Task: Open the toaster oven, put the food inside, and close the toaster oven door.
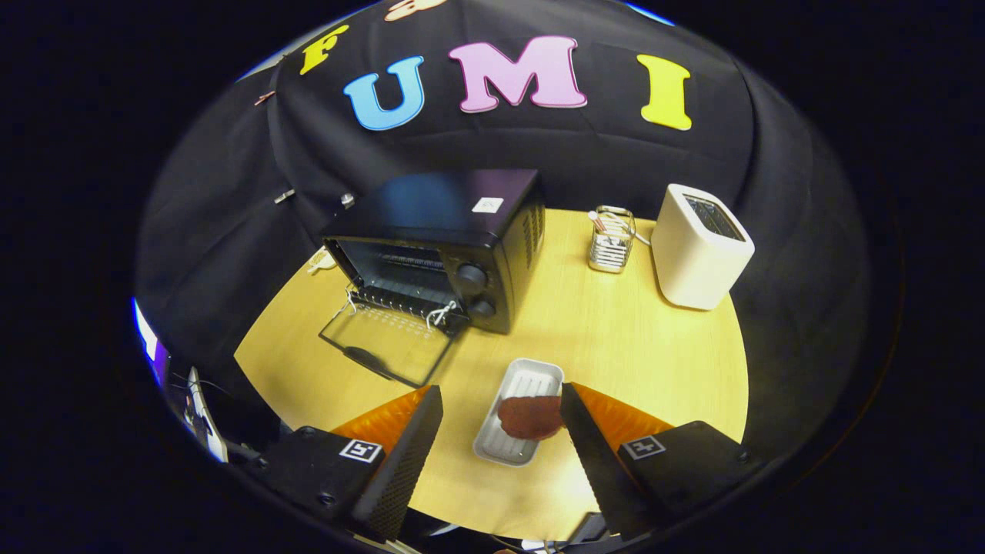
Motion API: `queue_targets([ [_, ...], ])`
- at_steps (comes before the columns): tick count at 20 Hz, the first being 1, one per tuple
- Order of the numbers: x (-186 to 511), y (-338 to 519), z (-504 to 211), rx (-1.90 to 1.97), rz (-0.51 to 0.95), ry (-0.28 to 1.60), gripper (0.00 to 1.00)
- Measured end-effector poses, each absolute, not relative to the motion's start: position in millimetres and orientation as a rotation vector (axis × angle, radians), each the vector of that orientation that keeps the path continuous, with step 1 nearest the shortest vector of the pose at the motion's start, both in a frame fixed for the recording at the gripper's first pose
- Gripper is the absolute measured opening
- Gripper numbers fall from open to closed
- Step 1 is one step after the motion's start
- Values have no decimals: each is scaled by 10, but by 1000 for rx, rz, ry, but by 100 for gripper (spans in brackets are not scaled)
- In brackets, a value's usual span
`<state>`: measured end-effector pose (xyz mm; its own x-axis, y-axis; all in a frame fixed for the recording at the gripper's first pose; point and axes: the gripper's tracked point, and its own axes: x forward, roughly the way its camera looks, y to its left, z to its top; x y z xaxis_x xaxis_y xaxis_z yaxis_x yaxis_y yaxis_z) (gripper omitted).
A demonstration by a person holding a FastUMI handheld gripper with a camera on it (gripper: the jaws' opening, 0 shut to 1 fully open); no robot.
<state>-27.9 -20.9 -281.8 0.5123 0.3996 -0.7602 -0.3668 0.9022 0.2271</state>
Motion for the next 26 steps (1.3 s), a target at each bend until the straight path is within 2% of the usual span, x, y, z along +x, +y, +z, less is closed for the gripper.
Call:
queue_targets([
  [5, -165, -517, -3324, 52, 548, 1104, 97],
  [9, -53, -560, -3667, 187, 550, 1232, 97],
  [12, -16, -484, -3857, 297, 556, 1295, 91],
  [13, -32, -457, -3893, 334, 563, 1318, 84],
  [19, -74, -424, -3853, 433, 593, 1354, 18],
  [21, -57, -454, -3791, 394, 581, 1317, 13],
  [26, -50, -375, -3261, 392, 505, 1151, 13],
])
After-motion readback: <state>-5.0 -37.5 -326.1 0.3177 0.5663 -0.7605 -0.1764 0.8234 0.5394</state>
